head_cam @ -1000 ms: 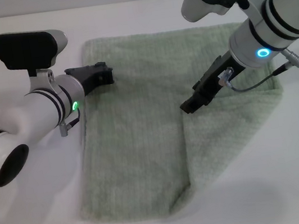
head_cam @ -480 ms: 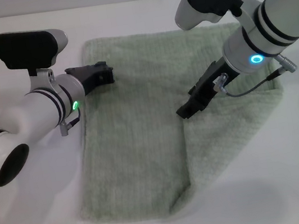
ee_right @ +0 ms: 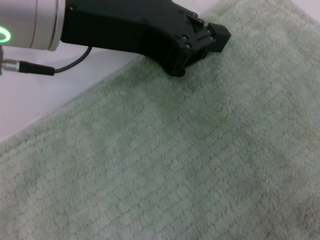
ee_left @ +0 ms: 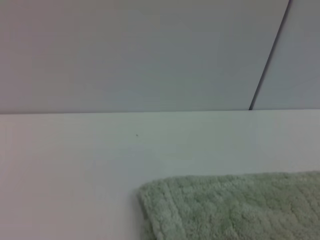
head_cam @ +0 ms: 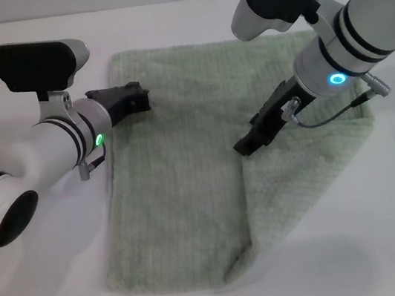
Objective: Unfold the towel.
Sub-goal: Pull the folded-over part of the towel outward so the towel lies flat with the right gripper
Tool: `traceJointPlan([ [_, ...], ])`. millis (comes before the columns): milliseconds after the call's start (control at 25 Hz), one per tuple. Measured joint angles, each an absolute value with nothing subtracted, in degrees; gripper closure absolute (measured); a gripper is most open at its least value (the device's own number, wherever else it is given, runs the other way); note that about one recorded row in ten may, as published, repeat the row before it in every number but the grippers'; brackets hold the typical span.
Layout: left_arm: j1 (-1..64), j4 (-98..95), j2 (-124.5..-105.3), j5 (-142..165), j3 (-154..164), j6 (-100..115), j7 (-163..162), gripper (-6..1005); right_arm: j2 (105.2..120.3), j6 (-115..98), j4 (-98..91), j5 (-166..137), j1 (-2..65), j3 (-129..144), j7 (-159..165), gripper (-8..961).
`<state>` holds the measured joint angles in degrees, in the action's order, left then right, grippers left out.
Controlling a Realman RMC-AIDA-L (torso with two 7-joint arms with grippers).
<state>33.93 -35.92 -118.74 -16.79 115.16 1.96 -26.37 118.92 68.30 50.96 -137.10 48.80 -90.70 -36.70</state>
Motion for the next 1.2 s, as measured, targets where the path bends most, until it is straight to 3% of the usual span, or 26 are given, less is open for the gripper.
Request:
traceJointPlan([
  [1200, 33.93, -36.12, -118.74, -16.79, 116.02, 1.93, -26.37, 1000, 119.01, 67.69, 49.48, -137.01, 49.28, -90.08, -36.55, 372],
])
